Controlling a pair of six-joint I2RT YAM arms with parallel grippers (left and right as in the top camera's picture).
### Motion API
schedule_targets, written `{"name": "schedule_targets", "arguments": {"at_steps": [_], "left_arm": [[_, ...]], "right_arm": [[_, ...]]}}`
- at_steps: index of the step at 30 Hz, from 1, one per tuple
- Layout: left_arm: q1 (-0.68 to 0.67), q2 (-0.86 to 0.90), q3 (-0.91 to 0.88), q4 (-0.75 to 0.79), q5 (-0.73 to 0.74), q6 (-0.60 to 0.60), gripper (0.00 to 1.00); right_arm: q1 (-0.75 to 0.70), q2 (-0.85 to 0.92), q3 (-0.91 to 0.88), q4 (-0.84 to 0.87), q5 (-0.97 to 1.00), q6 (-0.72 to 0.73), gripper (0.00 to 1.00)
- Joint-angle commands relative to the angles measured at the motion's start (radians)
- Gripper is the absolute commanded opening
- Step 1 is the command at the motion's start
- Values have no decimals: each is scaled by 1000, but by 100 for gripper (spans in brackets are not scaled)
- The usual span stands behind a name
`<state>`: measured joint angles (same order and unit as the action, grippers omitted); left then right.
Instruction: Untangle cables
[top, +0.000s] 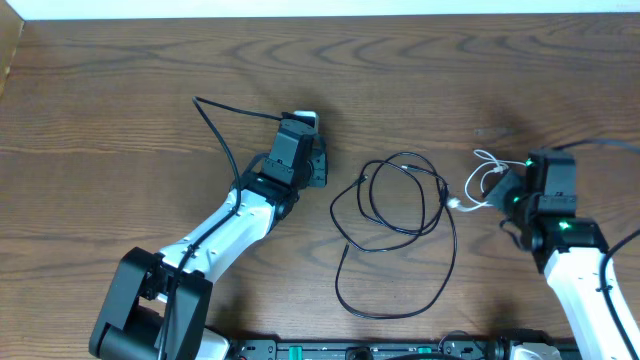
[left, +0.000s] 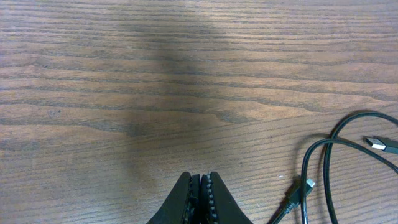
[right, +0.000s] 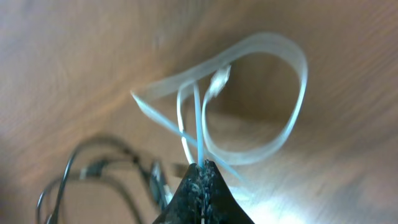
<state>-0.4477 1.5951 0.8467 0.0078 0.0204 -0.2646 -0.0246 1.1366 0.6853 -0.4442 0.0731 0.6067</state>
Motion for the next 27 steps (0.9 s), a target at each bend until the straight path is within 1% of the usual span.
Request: {"name": "schedule_targets", "arguments": {"at_steps": [1,3,5,11,13,15,17,18,19,22,27], "left_arm": [[3,-14,13,2,-4,5,8],[3,-14,13,2,-4,5,8],[3,-14,13,2,-4,5,8],[3,-14,13,1,-4,5,8],[3,-14,13,2,-4,5,8],[3,-14,13,2,-4,5,8],[3,-14,13,2,-4,5,9],[3,-14,13,2,-4,5,8],[3,-14,13,2,-4,5,8],[3,-14,13,2,-4,5,9],[3,-14,13,2,-4,5,9]], "right_arm": [[-30,-6,43,59,185,-188,1],[-43,-3,43,92,231,-222,1],[-55,4,42,92,266,-222,1],[-97,85,34,69,284,-219,1],[-109,122,34,60,283,-219,4],[-114,164,34,46,279,-219,30],[-114,197,34,38,267,-219,64],[-114,211,34,37,254,-219,78],[-114,219,34,37,242,-219,85],[-114,224,36,37,219,-219,99],[-111,186,88,-48,154,-219,99]]}}
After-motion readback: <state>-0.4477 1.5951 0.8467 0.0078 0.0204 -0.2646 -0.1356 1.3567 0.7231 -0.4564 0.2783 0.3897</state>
